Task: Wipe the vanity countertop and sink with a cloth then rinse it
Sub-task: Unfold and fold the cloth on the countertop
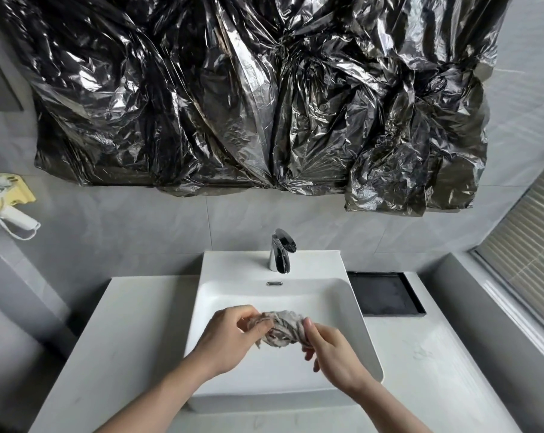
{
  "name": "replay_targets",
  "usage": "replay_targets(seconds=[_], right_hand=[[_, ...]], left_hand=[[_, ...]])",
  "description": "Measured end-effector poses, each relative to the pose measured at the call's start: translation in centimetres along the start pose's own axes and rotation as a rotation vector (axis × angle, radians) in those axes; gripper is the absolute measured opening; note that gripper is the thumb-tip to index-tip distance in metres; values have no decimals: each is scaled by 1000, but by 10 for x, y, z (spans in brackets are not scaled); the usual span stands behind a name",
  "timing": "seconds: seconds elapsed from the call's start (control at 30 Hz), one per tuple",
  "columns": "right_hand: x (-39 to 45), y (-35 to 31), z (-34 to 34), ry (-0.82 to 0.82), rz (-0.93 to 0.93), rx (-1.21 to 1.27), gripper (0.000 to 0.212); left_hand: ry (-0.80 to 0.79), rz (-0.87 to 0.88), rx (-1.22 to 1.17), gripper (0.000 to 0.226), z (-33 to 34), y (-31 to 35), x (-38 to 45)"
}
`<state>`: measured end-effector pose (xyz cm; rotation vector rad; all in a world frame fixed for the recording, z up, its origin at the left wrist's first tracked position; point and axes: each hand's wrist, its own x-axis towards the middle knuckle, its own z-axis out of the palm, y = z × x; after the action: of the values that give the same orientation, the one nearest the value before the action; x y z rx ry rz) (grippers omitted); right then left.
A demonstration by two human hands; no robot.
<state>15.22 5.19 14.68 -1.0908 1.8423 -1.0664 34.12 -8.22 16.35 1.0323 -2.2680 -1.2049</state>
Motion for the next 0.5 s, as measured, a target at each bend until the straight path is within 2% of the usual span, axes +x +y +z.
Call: replay_targets(seconds=[0.1, 0.2, 0.37, 0.5], right_hand=[[-5, -8, 0, 34, -17, -8, 48], [-8, -9, -3, 95, -63, 49, 46], [-13, -6, -6, 182, -109, -10, 43], [-27, -15, -10, 237, -154, 125, 27]], left_hand=[[-6, -1, -54, 10, 2, -1, -7], [81, 30, -88, 29, 2, -2, -10], [156, 80, -86, 29, -4, 4, -14], [168, 112, -57, 34, -7, 5, -20]])
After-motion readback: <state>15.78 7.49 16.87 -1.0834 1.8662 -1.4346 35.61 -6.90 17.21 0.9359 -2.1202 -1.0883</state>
